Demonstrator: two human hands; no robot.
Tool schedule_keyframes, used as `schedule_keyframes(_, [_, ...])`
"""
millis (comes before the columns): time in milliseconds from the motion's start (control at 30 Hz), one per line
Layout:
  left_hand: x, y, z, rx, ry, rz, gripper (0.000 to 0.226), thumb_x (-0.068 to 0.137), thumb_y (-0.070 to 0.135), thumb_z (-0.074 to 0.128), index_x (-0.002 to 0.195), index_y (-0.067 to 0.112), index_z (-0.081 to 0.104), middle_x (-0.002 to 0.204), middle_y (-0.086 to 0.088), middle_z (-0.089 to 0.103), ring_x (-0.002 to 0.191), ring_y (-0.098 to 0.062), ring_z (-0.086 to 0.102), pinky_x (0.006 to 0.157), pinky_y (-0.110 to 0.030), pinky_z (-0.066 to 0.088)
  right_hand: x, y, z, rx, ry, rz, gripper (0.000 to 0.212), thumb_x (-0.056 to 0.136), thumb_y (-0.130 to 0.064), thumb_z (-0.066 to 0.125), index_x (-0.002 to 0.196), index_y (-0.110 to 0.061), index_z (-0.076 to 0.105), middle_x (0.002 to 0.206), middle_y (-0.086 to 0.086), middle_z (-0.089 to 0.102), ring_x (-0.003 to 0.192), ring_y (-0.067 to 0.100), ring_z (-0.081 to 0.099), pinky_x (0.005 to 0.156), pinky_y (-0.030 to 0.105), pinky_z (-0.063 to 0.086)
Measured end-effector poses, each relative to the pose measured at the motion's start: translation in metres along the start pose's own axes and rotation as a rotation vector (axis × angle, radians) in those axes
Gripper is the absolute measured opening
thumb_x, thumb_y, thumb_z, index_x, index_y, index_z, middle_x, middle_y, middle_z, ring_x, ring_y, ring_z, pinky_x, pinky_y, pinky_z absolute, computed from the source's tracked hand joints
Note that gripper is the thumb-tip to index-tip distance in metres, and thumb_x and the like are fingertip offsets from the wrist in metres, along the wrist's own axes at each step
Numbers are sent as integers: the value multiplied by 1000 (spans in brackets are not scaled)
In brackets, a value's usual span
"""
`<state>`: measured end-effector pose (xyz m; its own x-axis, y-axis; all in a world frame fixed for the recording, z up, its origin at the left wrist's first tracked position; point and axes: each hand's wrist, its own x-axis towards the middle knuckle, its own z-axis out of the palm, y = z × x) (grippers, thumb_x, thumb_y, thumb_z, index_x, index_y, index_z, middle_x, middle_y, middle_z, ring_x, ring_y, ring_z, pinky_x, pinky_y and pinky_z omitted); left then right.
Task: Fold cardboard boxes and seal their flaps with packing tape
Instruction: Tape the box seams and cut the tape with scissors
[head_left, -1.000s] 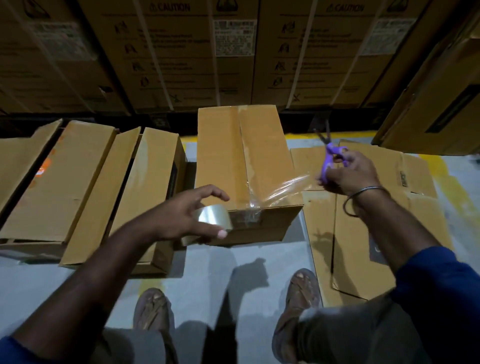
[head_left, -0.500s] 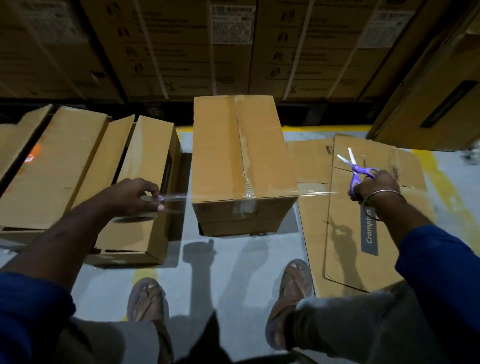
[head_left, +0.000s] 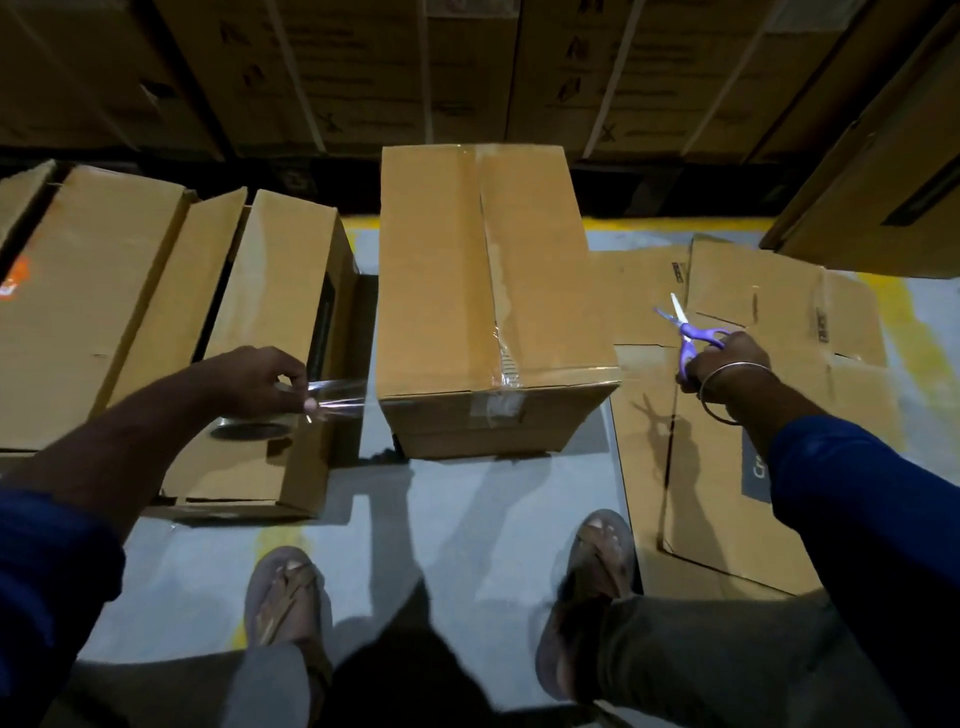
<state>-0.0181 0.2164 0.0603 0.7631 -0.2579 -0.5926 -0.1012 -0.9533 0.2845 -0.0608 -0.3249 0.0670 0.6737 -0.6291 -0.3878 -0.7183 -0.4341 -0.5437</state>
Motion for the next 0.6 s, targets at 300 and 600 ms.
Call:
schedule_keyframes(300, [20,-5,8,42,9,-23,18,89,46,78,83,30,70,91,10,64,84,-10,57,73,-31,40,29,42,82,179,-44,151,8,81,-33,75,84,-30,68,92,6,76,75,27,75,83,43,64])
schedule_keyframes(600, [27,-9,18,-56,27,-46,18,84,45,82,82,29,74,100,6,68,96,-17,62,77,-33,44,11,62,120,442,-215,337,31,90,-5,68,114,-19,54,81,19,61,64,31,62,51,29,46])
